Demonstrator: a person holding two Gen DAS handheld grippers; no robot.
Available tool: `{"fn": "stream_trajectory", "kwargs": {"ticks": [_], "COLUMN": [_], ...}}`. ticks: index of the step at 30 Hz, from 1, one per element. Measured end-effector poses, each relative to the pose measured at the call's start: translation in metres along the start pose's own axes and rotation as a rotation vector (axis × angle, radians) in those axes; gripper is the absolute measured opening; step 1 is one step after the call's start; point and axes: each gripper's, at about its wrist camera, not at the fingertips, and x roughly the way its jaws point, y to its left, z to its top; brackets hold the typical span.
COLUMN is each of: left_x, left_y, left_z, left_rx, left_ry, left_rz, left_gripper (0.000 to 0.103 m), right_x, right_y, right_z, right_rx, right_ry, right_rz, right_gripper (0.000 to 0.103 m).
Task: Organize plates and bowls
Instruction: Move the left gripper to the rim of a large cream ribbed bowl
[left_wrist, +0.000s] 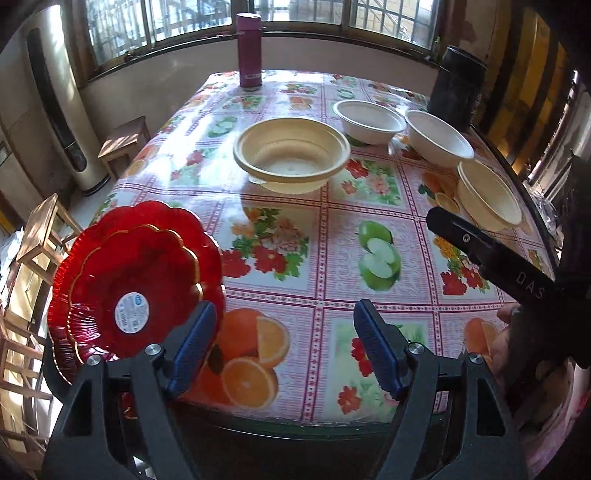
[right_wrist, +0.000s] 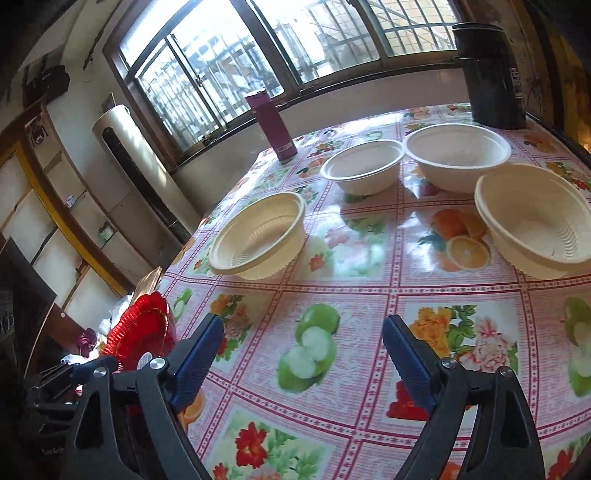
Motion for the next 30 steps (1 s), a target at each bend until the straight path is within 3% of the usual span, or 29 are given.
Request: {"fn": "stream_trajectory", "kwargs": {"ticks": [9,14,17,19,21,26,30], "left_x": [0.017,0.03,0.039,0.041,0.041,0.043,0.054], "left_y": [-0.066,-0.094,-0.107,-0.115,-0.122,-0.141,-0.159], "left_z": [0.015,0.026,0.033,0.039,0.047,0.069,0.088], "left_rx": [0.105,0.122,0.114,0.125,0.126,0.149,0.182], "left_ry": [0.028,0.074,0.093,0.072,0.054,-0.001,0.011], "left_rz": [-0.005,-0.096,-0.16,-0.162,-0.195,-0.219,-0.238], "left_gripper": [0.077,0.077,0.087,0.089,0.102,0.103,0.103], "right_x": [-0.054,-0.084,-0.096,-0.098,-0.099,-0.099,-0.096], "right_y": [-0.065,-0.089,-0.101,-0.112,-0.127,-0.172,-0.194], "right_z": [0.013,0.018,0.022,0.026,0.029,0.036,0.043], "right_rx": [0.05,0.043,0.015,0.003,0.027,0.176,0.219], "right_ry": [-0.203,-0.329,-0.378,-0.384,-0.379,-0.346,-0.307], "right_rz": [-0.13,-0.215,-0.271,-0.315,-0.346,-0.277,-0.25], "right_gripper": [0.102,0.103,0.103,0.103,0.103,0.103,0.103]}}
